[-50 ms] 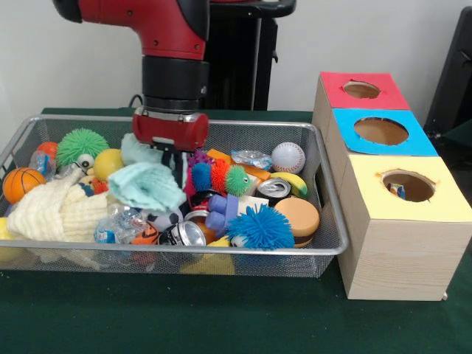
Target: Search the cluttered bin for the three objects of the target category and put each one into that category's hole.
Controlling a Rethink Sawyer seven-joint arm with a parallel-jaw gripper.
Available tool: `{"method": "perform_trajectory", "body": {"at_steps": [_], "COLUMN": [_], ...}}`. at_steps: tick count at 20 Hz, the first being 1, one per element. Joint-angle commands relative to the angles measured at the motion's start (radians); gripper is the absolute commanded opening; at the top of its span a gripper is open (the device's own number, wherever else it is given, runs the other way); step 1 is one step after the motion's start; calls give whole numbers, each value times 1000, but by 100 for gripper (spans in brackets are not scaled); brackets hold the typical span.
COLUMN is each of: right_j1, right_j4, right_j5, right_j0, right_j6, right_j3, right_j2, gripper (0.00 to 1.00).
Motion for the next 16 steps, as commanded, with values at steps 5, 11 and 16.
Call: {"method": "perform_trajectory", "body": {"at_steps": [5,11,16], "right_j1": [-26,-84,-141], "right_j4": [120,192,268], "right_j5": [36,76,107], "right_j0": [24,17,34], "right_j6": [123,115,128], "right_j3": [153,198,227], "right_j2": [117,165,190], "gripper": [0,0,0]}}
